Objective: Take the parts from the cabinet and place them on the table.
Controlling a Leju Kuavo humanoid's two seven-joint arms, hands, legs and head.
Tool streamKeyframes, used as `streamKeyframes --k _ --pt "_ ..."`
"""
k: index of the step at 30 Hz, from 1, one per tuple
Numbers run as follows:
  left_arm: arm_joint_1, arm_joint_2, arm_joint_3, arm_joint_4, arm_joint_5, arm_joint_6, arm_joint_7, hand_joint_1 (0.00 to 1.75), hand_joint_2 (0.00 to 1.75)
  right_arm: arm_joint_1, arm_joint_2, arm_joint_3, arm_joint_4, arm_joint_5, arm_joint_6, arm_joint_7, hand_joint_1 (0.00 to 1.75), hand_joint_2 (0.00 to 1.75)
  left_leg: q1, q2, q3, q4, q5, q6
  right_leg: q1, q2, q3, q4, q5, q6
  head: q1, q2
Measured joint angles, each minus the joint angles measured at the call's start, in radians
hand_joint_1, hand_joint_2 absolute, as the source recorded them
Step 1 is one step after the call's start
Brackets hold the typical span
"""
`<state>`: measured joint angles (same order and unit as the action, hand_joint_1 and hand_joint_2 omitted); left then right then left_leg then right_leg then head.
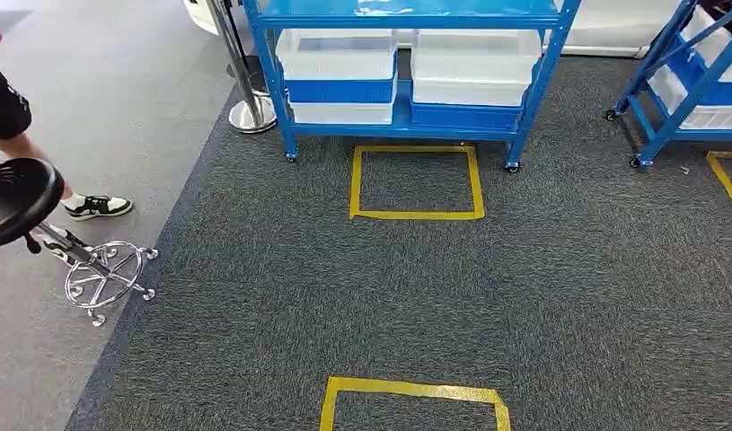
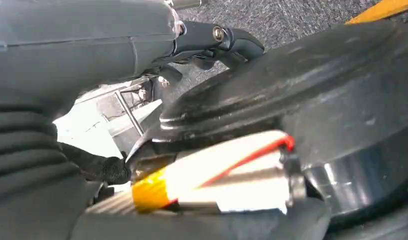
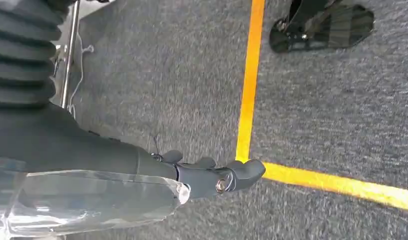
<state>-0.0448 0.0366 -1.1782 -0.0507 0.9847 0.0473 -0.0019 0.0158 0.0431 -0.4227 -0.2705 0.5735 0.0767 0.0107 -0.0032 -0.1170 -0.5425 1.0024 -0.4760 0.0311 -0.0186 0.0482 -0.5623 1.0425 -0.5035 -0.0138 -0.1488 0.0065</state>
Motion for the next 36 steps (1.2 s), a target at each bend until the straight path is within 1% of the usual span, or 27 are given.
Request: streamKeyframes --k 1,2,4,7,11,16,22,23,26,29,36 --pt "0.005 0.000 0.024 -0.005 -0.021 0.000 0.002 0.00 0.00 0.002 0.000 0.007 -0.001 -0.012 -0.003 0.000 0.00 0.00 0.001 0.000 0.000 0.000 -0.001 -0.010 0.000 0.000 0.000 0.000 -0.001 -0.001 0.000 0.000" --pt "0.013 0.000 0.049 -0.012 -0.044 -0.001 0.002 0.00 0.00 0.004 0.000 0.015 -0.002 -0.025 -0.006 0.000 0.00 0.00 0.001 0.001 0.000 0.000 -0.002 -0.015 0.000 0.000 0.000 0.000 -0.001 0.000 0.000 0.000" --pt "0.026 0.000 0.102 -0.024 -0.093 -0.002 0.002 0.00 0.00 0.010 -0.002 0.031 -0.004 -0.053 -0.009 0.000 0.00 0.00 0.001 0.002 -0.001 0.000 -0.002 -0.018 -0.001 0.001 0.000 0.000 -0.001 0.000 0.000 0.000" --pt "0.047 0.000 0.183 -0.045 -0.164 -0.003 0.003 0.00 0.00 0.018 -0.003 0.060 -0.008 -0.094 -0.013 0.000 0.00 0.00 0.001 0.004 -0.002 0.002 -0.002 -0.018 -0.002 0.003 0.000 -0.001 -0.001 0.001 0.000 0.000" --pt "0.070 0.000 0.276 -0.069 -0.244 -0.007 0.005 0.00 0.00 0.028 -0.004 0.095 -0.016 -0.141 -0.019 -0.001 0.00 0.00 -0.001 0.004 -0.003 0.004 -0.003 -0.017 -0.004 0.004 0.000 -0.002 0.000 0.005 0.000 0.000" --pt "0.094 -0.003 0.415 -0.111 -0.367 -0.013 0.004 0.00 0.00 0.042 -0.006 0.143 -0.027 -0.213 -0.028 -0.002 0.00 0.00 -0.002 0.004 -0.006 0.009 -0.005 -0.014 -0.005 0.004 0.000 -0.002 0.000 0.008 0.000 0.000" --pt "0.112 -0.012 0.571 -0.158 -0.487 -0.026 0.002 0.00 0.00 0.058 -0.011 0.191 -0.040 -0.284 -0.038 -0.003 0.00 0.00 -0.002 0.005 -0.007 0.011 -0.005 -0.014 -0.004 0.004 0.000 -0.002 0.000 0.008 0.000 0.000" --pt "0.113 -0.013 0.584 -0.162 -0.507 -0.027 0.002 0.00 0.00 0.059 -0.013 0.198 -0.041 -0.296 -0.040 -0.003 0.00 0.00 -0.002 0.005 -0.007 0.011 -0.005 -0.014 -0.004 0.005 0.000 -0.002 0.000 0.008 0.000 0.000" --pt "0.124 -0.018 0.659 -0.186 -0.571 -0.028 0.002 0.00 0.00 0.070 -0.014 0.227 -0.052 -0.333 -0.045 -0.004 0.00 0.00 -0.002 0.006 -0.007 0.012 -0.006 -0.014 -0.004 0.005 0.000 -0.002 0.000 0.008 0.000 0.000" --pt "0.137 -0.020 0.761 -0.212 -0.651 -0.029 0.002 0.00 0.00 0.080 -0.018 0.263 -0.060 -0.380 -0.050 -0.004 0.00 0.00 -0.002 0.006 -0.007 0.012 -0.006 -0.014 -0.004 0.005 0.000 -0.002 0.000 0.008 0.000 0.000" --pt "0.166 -0.022 0.937 -0.259 -0.810 -0.040 0.002 0.00 0.00 0.098 -0.022 0.324 -0.078 -0.472 -0.063 -0.006 0.00 0.00 -0.002 0.006 -0.007 0.011 -0.006 -0.014 -0.004 0.005 0.000 -0.002 -0.001 0.009 0.000 0.000"
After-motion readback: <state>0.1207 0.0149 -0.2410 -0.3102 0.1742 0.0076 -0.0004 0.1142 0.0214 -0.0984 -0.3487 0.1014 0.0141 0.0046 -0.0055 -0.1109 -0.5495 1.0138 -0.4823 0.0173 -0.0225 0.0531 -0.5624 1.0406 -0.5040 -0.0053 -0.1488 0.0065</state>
